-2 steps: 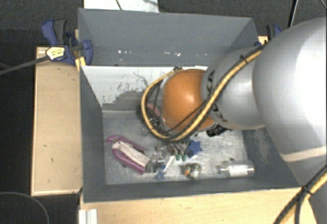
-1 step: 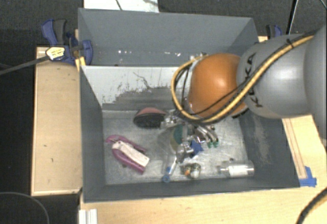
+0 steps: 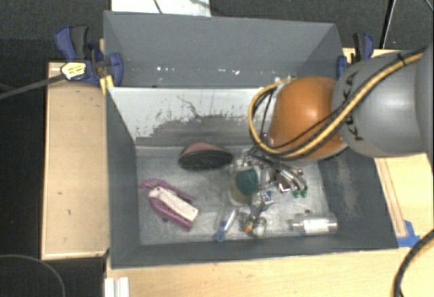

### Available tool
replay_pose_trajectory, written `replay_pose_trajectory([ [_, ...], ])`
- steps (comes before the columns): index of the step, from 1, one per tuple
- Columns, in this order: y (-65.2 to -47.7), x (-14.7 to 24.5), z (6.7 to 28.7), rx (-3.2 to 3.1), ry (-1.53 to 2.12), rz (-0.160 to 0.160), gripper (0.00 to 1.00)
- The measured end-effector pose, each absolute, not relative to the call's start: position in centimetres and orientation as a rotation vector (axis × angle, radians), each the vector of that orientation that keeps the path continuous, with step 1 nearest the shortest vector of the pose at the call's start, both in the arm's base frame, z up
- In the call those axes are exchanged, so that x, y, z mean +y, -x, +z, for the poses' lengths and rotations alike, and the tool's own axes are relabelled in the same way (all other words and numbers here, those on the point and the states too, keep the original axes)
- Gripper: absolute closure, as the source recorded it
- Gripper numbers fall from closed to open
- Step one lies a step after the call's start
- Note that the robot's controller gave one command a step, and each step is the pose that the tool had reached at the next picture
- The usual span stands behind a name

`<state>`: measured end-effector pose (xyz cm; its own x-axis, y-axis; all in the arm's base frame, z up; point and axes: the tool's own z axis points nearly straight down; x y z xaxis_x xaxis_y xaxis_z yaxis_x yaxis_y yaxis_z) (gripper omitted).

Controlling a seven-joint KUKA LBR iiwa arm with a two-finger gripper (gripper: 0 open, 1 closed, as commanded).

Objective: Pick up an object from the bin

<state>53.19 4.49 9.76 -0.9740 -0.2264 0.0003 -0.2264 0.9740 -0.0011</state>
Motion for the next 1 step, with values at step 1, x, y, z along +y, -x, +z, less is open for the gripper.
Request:
replay_pose_trajectory([
  [1,-53.20,4.84,9.90,-3.123,-0.355,-0.002,1.00],
])
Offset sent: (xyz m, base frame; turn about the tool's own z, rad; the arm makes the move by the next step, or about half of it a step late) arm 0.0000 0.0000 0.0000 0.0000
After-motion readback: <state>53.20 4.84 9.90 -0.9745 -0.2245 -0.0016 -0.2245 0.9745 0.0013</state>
